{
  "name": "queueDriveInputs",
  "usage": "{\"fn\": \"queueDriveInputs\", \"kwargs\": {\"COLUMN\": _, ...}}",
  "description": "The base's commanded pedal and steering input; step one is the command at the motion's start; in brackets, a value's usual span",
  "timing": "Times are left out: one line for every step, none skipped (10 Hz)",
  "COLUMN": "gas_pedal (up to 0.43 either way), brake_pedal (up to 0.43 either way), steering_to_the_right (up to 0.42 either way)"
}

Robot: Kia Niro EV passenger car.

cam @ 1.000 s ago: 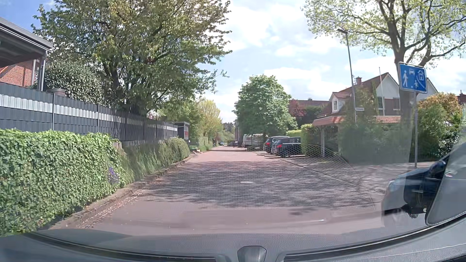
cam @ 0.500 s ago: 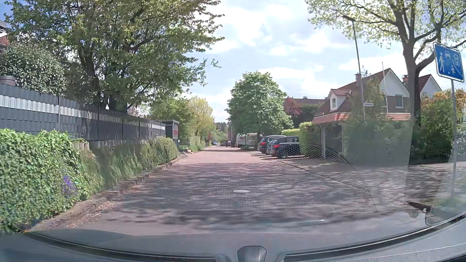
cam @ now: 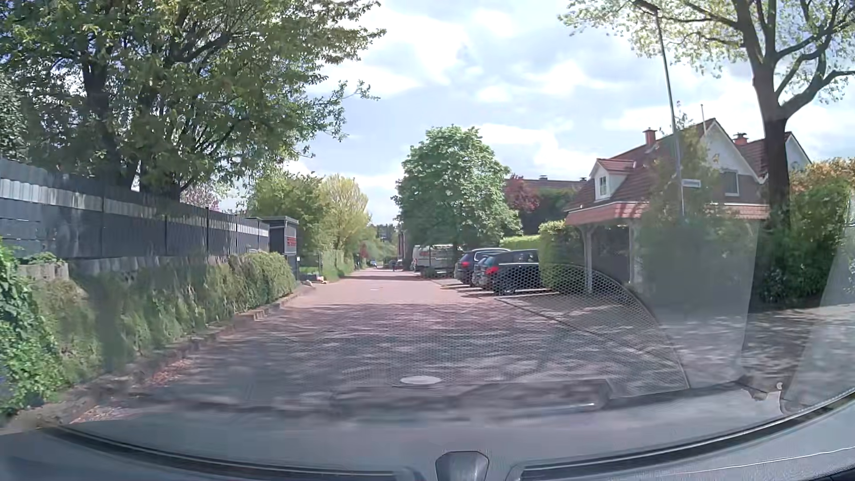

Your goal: Follow the waypoints while adhering to traffic rules and regulations

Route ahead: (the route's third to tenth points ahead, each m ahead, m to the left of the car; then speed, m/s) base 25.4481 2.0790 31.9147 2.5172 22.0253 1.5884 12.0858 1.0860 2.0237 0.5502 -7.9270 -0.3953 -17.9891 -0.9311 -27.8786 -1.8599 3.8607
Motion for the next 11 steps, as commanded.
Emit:
{"fn": "queueDriveInputs", "kwargs": {"gas_pedal": 0.039, "brake_pedal": 0.000, "steering_to_the_right": 0.073}}
{"fn": "queueDriveInputs", "kwargs": {"gas_pedal": 0.039, "brake_pedal": 0.000, "steering_to_the_right": 0.066}}
{"fn": "queueDriveInputs", "kwargs": {"gas_pedal": 0.039, "brake_pedal": 0.000, "steering_to_the_right": 0.060}}
{"fn": "queueDriveInputs", "kwargs": {"gas_pedal": 0.028, "brake_pedal": 0.000, "steering_to_the_right": 0.057}}
{"fn": "queueDriveInputs", "kwargs": {"gas_pedal": 0.028, "brake_pedal": 0.000, "steering_to_the_right": 0.055}}
{"fn": "queueDriveInputs", "kwargs": {"gas_pedal": 0.028, "brake_pedal": 0.000, "steering_to_the_right": 0.051}}
{"fn": "queueDriveInputs", "kwargs": {"gas_pedal": 0.028, "brake_pedal": 0.000, "steering_to_the_right": 0.044}}
{"fn": "queueDriveInputs", "kwargs": {"gas_pedal": 0.028, "brake_pedal": 0.000, "steering_to_the_right": 0.034}}
{"fn": "queueDriveInputs", "kwargs": {"gas_pedal": 0.028, "brake_pedal": 0.000, "steering_to_the_right": 0.023}}
{"fn": "queueDriveInputs", "kwargs": {"gas_pedal": 0.020, "brake_pedal": 0.000, "steering_to_the_right": 0.015}}
{"fn": "queueDriveInputs", "kwargs": {"gas_pedal": 0.020, "brake_pedal": 0.000, "steering_to_the_right": 0.009}}
